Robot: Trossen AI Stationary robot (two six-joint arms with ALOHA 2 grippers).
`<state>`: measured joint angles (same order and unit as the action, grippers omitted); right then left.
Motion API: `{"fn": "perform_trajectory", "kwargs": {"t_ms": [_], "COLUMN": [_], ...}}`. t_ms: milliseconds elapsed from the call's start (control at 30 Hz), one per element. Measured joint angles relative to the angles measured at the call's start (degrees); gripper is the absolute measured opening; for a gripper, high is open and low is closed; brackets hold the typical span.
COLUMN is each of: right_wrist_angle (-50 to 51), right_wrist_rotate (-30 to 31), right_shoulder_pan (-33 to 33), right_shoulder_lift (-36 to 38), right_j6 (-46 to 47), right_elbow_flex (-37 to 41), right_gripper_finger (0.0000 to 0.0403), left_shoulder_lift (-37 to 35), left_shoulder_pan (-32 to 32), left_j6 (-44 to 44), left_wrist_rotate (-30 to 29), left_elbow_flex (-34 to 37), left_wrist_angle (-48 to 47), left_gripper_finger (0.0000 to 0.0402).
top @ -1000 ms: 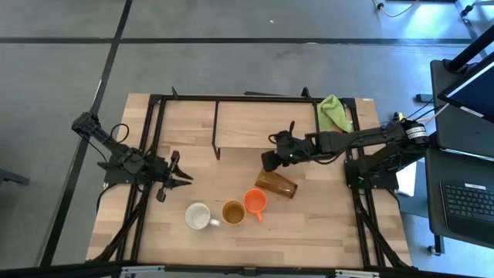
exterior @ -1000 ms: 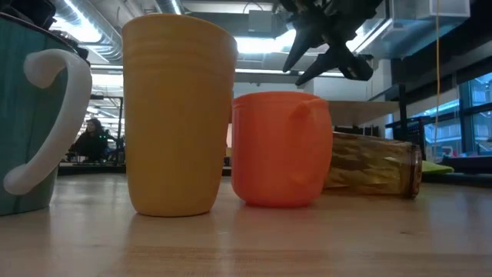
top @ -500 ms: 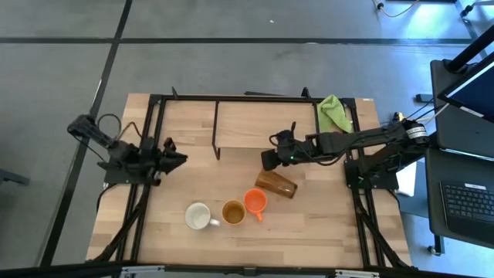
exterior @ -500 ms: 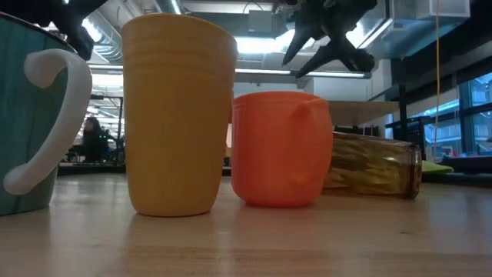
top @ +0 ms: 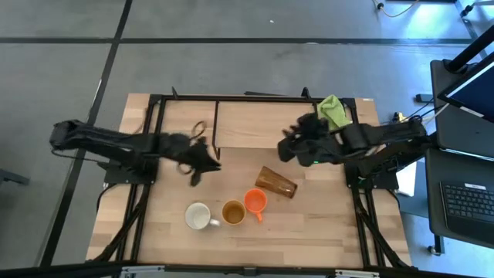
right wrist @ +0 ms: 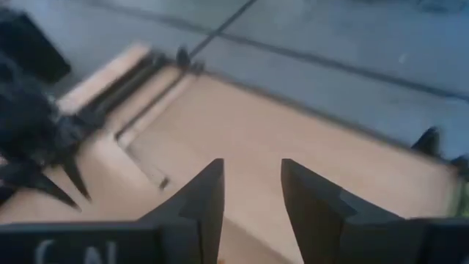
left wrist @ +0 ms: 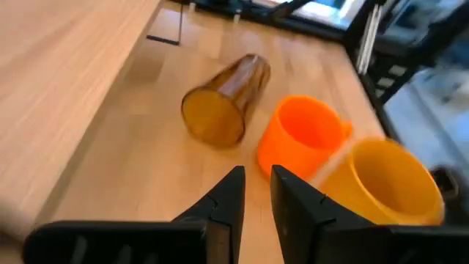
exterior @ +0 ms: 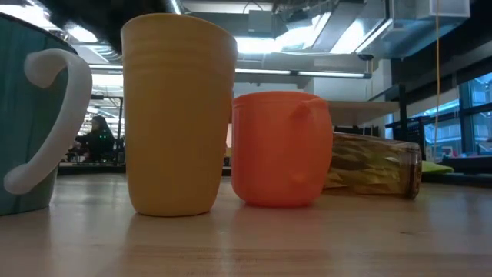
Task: Stack small to large cups/mugs on shelf
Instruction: Adjust the shelf
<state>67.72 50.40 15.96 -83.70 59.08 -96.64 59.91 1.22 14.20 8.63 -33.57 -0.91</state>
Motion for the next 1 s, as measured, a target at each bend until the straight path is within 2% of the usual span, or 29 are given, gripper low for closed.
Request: {"fn": "perform_trajectory", "kwargs": {"t_ms": [67, 200, 333, 433, 567, 667, 767, 900, 1000], "right_wrist_angle": [4.79, 11.40, 16.08, 19.39, 22.30, 22.32, 22.23, 21.68, 9.71], "right_wrist_rotate": [1.86, 3.45, 4.73, 4.54, 3.49, 3.33, -0.11, -8.65, -16.89], "right_shoulder_pan": [1.57, 4.28, 6.09, 6.36, 6.48, 6.48, 4.89, -0.05, -4.39], "right_shoulder_lift": [0.04, 0.03, 0.04, 0.02, 0.01, 0.51, 1.41, 1.92, 1.63], "right_j6": [1.62, 5.11, 6.96, 8.57, 10.87, 11.19, 12.23, 12.92, 7.47], "right_elbow_flex": [-3.93, -9.54, -11.97, -11.89, -11.70, -11.48, -11.24, -6.08, 0.28], "right_gripper_finger": [0.0137, 0.0137, 0.0138, 0.0138, 0.0138, 0.0138, 0.0138, 0.0124, 0.0093], "left_shoulder_lift": [5.89, 16.75, 24.49, 26.30, 23.78, 19.94, 16.24, 13.04, 11.44], "left_shoulder_pan": [4.34, 8.68, 8.02, 6.37, 5.07, 4.31, 3.37, 3.01, 3.03], "left_j6": [2.09, 13.57, 16.96, 17.06, 13.78, 10.47, 9.61, 11.39, 12.68], "left_wrist_rotate": [7.69, 21.81, 27.23, 29.10, 24.08, 16.82, 4.88, -14.63, -23.62], "left_elbow_flex": [0.02, -0.30, -4.59, -7.98, -11.86, -13.74, -14.12, -14.17, -14.11], "left_wrist_angle": [7.55, 26.97, 28.33, 27.30, 18.16, 8.07, 0.99, -7.04, -11.08], "left_gripper_finger": [0.0051, 0.0039, 0.0040, 0.0041, 0.0035, 0.0028, 0.0019, 0.0006, 0.0001]}}
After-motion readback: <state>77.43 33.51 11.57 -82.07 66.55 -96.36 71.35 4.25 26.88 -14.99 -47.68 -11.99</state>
